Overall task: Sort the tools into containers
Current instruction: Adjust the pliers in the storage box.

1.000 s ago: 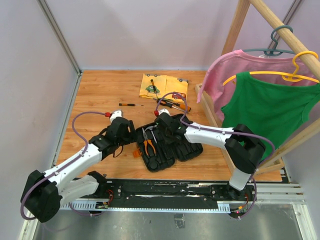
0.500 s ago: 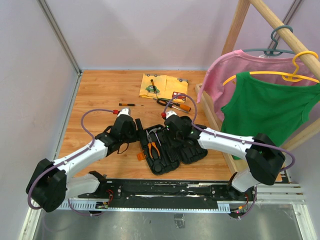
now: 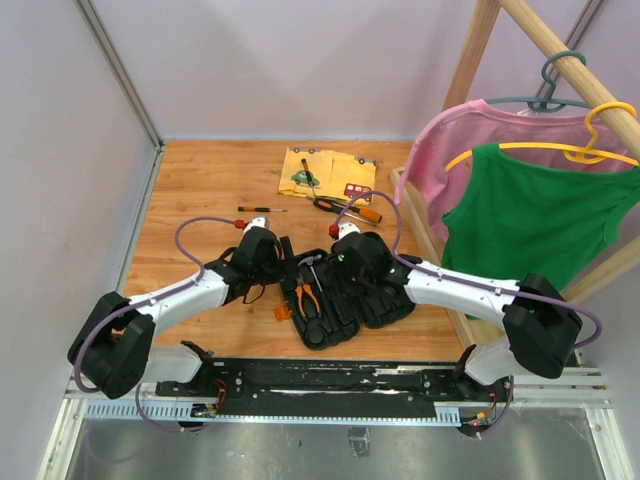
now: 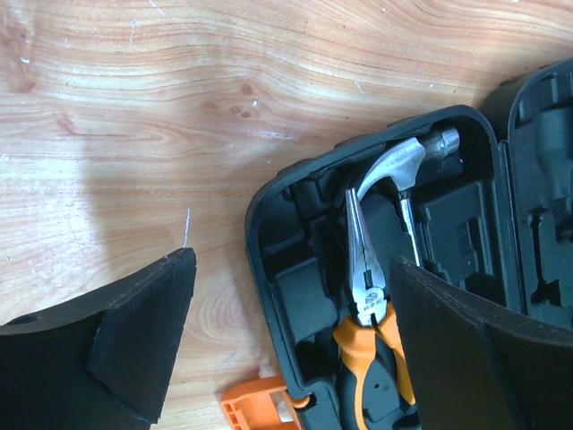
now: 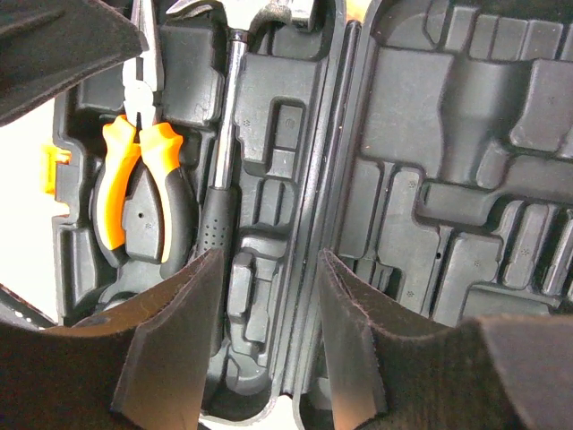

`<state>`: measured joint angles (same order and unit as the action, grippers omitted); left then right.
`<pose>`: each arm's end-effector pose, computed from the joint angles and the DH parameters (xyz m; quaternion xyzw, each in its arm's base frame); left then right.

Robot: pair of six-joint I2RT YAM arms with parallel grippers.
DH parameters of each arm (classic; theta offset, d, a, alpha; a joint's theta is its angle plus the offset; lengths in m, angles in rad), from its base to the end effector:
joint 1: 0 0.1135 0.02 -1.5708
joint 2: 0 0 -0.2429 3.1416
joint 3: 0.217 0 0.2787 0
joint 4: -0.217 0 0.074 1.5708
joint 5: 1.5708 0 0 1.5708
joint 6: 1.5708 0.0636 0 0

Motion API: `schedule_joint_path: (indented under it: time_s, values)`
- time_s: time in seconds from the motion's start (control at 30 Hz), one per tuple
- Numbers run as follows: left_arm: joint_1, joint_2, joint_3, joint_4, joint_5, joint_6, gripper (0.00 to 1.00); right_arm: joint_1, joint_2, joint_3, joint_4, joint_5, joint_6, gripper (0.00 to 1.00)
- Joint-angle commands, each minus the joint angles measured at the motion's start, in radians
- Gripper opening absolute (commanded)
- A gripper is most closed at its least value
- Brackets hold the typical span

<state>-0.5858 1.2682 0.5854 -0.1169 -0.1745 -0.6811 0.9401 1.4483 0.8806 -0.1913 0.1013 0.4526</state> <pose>0.2493 -0.1522 0.1222 -0.0767 0.9205 -0.1567 0.3497 0.2126 0.2802 0.1644 -0.2020 0.8953 0.2172 0.3324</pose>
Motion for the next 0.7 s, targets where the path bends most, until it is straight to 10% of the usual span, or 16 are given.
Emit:
schedule_joint_path:
  time_s: [0.0,0.67]
  values:
    - [-0.006,0.033,0.038,0.043,-0.02,-0.017,0.93,-0.014,-0.011,-0.011,0.007,0.008,0.015,0.48]
    - [-0.006,0.108,0.008,0.102,0.008,-0.015,0.72,-0.013,0.012,-0.009,-0.003,0.012,0.015,0.48]
